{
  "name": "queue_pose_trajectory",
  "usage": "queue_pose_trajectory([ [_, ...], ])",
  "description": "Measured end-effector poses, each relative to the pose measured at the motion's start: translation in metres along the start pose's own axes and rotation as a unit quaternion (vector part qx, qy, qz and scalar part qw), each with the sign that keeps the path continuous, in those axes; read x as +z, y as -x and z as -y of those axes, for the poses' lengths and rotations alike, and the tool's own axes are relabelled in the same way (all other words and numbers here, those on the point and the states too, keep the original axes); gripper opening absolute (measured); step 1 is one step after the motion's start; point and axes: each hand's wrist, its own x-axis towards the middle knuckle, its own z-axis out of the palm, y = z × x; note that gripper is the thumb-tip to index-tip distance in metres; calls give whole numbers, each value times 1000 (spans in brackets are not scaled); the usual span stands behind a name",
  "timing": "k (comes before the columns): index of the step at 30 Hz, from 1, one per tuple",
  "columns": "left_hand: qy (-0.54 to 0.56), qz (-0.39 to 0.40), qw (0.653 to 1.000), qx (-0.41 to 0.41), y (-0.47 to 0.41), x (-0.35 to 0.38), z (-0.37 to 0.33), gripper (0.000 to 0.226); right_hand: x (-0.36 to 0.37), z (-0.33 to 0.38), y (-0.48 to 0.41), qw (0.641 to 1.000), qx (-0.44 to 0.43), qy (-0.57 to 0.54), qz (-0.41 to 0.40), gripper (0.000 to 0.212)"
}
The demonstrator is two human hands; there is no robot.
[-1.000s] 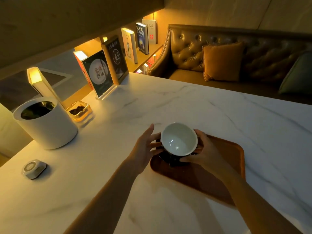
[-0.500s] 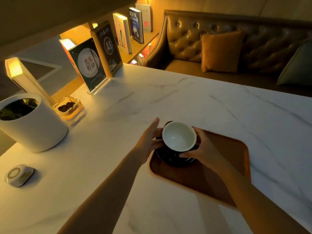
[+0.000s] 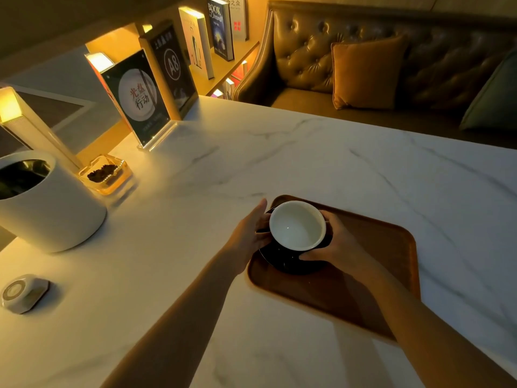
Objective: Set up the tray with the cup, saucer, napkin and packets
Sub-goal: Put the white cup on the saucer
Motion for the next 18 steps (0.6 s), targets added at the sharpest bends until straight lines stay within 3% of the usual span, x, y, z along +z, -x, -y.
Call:
queue_pose_trajectory([
  [7, -31, 0, 999, 29, 1, 7, -1, 25, 1, 1, 2, 1000, -5, 3, -1, 95],
  [14, -57, -8, 998, 31, -3, 3, 4, 21, 2, 0, 2, 1000, -4, -2, -2, 97],
  [18, -85, -36, 995, 35, -3, 3, 6, 34, 0, 3, 6, 1000, -17, 6, 6, 96],
])
